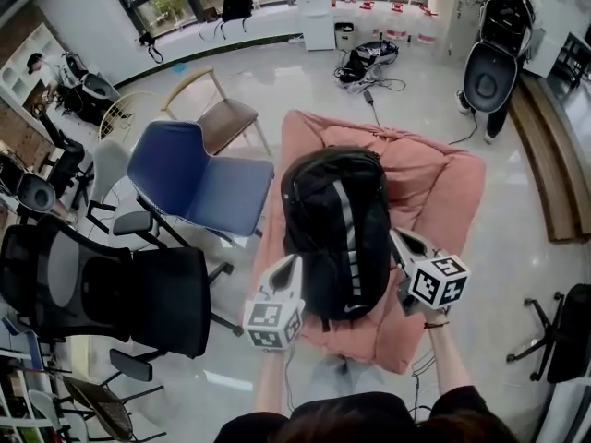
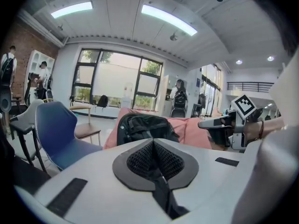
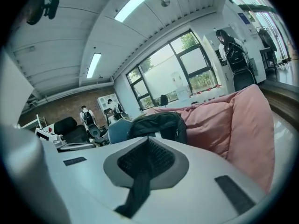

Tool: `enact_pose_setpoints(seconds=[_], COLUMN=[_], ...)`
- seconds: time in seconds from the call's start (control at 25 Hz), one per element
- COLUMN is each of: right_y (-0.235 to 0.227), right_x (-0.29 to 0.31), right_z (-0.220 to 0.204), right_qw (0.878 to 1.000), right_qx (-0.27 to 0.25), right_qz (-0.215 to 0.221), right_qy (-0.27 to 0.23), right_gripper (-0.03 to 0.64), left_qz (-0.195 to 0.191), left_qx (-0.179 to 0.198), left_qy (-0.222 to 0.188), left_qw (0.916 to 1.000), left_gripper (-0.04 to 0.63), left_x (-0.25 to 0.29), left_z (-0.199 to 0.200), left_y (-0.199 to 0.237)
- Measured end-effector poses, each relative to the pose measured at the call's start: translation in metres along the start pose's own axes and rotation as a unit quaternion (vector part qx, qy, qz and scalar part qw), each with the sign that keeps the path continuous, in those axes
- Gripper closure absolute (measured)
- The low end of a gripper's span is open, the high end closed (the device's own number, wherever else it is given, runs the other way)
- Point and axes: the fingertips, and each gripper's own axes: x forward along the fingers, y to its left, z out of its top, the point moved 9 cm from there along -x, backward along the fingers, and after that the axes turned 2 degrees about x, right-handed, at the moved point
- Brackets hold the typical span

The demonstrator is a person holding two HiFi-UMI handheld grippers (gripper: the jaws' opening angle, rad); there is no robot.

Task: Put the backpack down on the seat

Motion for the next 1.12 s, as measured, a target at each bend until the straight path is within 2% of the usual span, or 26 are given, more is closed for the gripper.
enact_pose_setpoints(seconds=[0.28,0.56,0.76,1.12], right_y=[0.049,0.084,0.094,0.094], right_x=[-0.057,-0.097,-0.116,-0.155], right_z=[0.022,0.045,0.056,0.062], right_qw=[0.997,0.991,0.987,0.984], right_qx=[-0.016,-0.046,-0.045,-0.054], right_qz=[0.054,0.092,0.094,0.067], right_qy=[-0.049,-0.090,-0.123,-0.153], right_gripper=[0.604,0.604,0.604,0.604], left_qz=[-0.027,-0.048,-0.050,-0.006], left_qx=[0.007,0.018,0.031,0.031], left_qy=[-0.058,-0.113,-0.139,-0.160], left_qw=[0.9979,0.9923,0.9886,0.9866], left_gripper=[0.581,0.583,0.583,0.583], left_x=[-0.050,-0.084,-0.105,-0.145], left_z=[0.032,0.061,0.080,0.089], left_y=[-0.023,-0.045,-0.053,-0.045])
